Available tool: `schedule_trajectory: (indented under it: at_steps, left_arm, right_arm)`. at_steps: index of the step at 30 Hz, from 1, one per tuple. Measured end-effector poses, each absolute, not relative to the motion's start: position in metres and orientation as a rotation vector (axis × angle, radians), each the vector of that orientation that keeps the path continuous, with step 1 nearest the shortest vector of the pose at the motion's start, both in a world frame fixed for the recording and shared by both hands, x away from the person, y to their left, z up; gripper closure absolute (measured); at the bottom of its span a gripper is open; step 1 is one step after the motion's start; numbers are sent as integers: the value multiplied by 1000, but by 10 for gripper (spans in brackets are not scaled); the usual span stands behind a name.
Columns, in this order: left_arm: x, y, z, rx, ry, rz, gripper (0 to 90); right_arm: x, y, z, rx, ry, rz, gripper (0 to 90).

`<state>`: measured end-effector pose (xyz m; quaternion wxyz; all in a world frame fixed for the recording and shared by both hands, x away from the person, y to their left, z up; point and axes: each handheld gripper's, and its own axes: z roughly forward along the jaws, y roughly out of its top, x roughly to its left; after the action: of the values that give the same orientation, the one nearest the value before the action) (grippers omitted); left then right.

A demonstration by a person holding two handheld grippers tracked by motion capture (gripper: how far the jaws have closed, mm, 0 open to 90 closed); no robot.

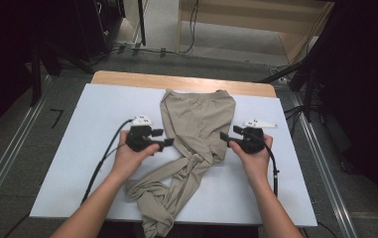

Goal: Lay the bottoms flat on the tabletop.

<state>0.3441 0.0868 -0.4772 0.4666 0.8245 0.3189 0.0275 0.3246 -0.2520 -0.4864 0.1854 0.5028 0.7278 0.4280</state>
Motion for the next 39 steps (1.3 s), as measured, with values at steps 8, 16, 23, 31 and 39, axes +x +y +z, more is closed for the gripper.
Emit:
schedule_trajectory:
  at_steps: [8,16,23,31,39]
  left_arm:
    - [293,29,-495,2189,645,45,416]
    - [308,43,-495,2151,770,-10,879]
    - [323,127,-476,2002,916,9,884]
    - [327,159,-475,1961,979,66,824]
    - [299,148,-467,2000,901,46,468]
  right_arm:
    - [284,-234,-509,1450,2098,1143,303]
    - [290,-222,-521,1445,2145,1038,793]
    - [298,-255,-512,1468,2115,982,818]
    - [312,-260,-498,1409,2097,985,697]
    - [271,-216,-476,1267,2027,1147,377]
